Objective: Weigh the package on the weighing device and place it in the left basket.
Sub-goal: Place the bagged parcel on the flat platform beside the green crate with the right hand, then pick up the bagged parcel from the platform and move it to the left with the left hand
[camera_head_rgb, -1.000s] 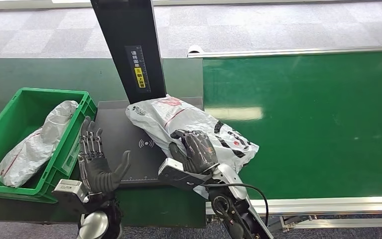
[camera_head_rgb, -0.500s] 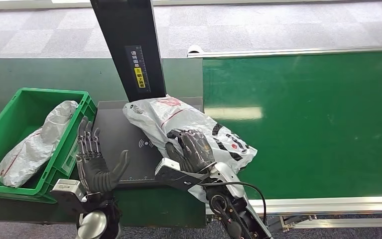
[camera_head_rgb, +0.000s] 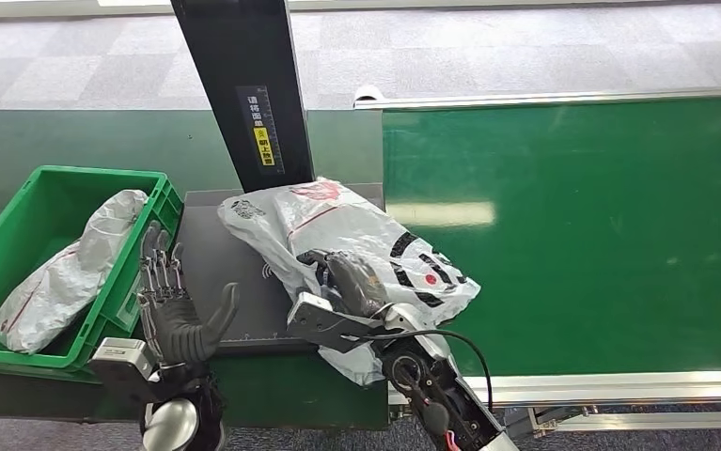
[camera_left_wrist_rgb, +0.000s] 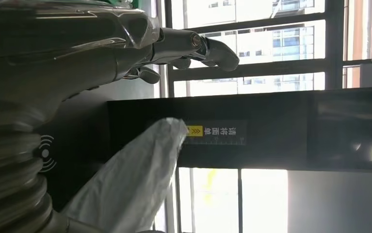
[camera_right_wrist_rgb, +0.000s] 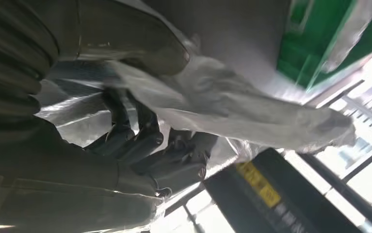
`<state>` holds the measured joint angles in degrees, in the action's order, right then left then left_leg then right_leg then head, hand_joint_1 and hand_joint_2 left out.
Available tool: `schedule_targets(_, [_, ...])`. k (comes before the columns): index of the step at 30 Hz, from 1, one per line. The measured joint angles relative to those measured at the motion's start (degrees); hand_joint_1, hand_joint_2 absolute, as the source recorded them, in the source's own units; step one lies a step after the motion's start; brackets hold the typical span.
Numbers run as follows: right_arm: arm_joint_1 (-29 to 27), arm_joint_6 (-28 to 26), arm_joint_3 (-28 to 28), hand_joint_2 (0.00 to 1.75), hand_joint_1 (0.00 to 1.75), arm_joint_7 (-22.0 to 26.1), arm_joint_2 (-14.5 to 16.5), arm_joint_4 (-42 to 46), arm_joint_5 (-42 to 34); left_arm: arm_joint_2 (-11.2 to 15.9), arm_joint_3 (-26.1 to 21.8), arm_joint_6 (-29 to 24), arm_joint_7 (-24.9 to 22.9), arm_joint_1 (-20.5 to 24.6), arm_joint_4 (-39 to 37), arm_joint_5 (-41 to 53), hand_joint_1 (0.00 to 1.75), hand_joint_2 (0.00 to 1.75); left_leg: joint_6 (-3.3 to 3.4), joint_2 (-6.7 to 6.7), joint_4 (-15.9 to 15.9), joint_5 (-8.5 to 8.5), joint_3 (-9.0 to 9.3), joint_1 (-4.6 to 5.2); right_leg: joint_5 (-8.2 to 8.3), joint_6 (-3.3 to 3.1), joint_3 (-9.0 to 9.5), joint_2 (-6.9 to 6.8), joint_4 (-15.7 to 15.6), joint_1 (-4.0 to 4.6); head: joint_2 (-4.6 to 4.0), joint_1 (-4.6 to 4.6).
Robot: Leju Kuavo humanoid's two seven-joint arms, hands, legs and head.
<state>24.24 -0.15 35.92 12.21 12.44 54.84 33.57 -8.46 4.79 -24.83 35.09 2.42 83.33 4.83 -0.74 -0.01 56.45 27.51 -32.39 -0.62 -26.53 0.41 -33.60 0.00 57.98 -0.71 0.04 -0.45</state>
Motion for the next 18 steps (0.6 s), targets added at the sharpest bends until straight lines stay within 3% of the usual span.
schedule_targets(3, [0.7, 2.8, 0.3, 1.75, 0.00, 4.8, 0.5, -2.1, -2.0, 0.0, 0.0, 0.4, -0.2, 1.1, -0.3, 0.0, 0.00, 1.75, 0.00, 0.00, 0.0, 0.00, 0.00, 0.00, 0.00, 0.00, 0.00, 0.00, 0.0, 0.00, 0.00, -0.01])
schedule_targets(8, [1.1, 4.4, 1.7, 1.75, 0.00, 5.3, 0.7, -1.3, -2.3, 0.1, -0.3, 0.5, -0.2, 1.5, -0.4, 0.3, 0.00, 1.75, 0.00, 0.00, 0.0, 0.00, 0.00, 0.00, 0.00, 0.00, -0.02, 0.00, 0.0, 0.00, 0.01, -0.01])
schedule_targets(18, [-2.1, 5.1, 1.3, 1.75, 0.00, 10.0, -1.3, 11.7, -10.3, -0.1, 0.6, 2.2, -0.3, 1.4, -0.6, 3.8, 0.00, 1.75, 0.00, 0.01, 0.0, 0.00, 0.01, 0.01, 0.00, 0.00, -0.05, 0.00, 0.0, -0.01, 0.01, 0.00])
